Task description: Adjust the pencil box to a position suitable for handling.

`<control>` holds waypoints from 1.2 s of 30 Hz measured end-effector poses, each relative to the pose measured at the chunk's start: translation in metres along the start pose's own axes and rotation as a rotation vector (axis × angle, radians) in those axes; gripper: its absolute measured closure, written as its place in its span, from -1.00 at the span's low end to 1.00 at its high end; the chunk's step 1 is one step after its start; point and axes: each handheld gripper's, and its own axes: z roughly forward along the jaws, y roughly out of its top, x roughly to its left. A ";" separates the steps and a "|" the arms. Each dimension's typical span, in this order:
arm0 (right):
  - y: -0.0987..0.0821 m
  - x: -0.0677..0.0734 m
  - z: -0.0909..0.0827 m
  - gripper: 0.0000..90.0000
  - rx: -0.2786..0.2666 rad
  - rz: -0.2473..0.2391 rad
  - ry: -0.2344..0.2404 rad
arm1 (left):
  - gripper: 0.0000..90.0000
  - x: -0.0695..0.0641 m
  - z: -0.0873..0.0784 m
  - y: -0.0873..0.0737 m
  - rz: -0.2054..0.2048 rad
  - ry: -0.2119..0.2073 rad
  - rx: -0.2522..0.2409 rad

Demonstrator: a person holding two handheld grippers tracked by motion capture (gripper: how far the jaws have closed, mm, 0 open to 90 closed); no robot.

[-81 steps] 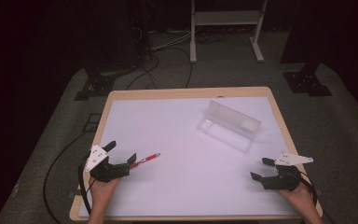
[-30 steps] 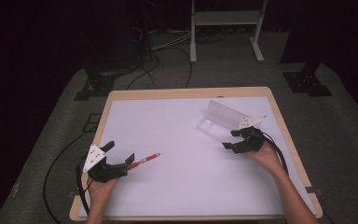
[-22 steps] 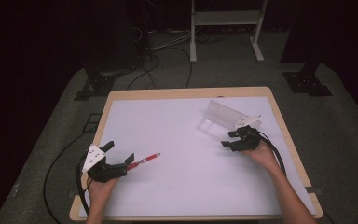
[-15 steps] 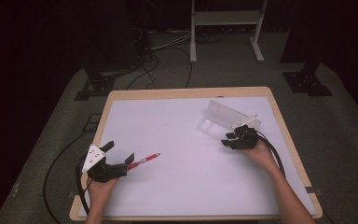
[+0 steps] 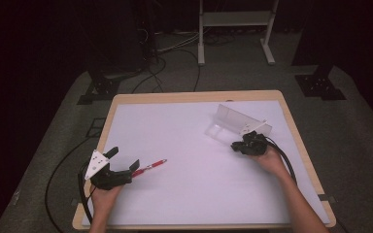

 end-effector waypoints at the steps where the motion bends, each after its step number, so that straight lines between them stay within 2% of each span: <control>1: 0.000 0.000 0.000 0.87 -0.001 -0.012 0.003 | -0.92 0.000 0.000 0.000 -0.001 0.000 0.000; 16: 0.001 0.002 -0.001 0.91 -0.008 -0.053 -0.006 | -0.92 0.000 0.000 0.000 -0.002 -0.001 0.002; 21: 0.003 0.003 -0.005 0.91 -0.033 -0.079 0.001 | -0.92 0.000 0.000 0.000 -0.001 -0.001 0.003; 24: 0.008 0.011 -0.009 0.91 -0.050 -0.116 0.020 | -0.92 0.000 0.000 0.000 -0.001 -0.001 0.001; 29: 0.012 0.019 -0.016 0.91 -0.071 -0.134 0.044 | -0.92 0.000 0.000 0.000 -0.004 -0.001 0.000; 32: 0.015 0.031 -0.022 0.91 -0.076 -0.176 0.084 | -0.92 0.000 0.000 0.000 -0.005 -0.001 -0.001; 36: 0.018 0.039 -0.025 0.91 -0.084 -0.202 0.115 | -0.92 0.000 0.000 0.000 0.001 -0.002 0.002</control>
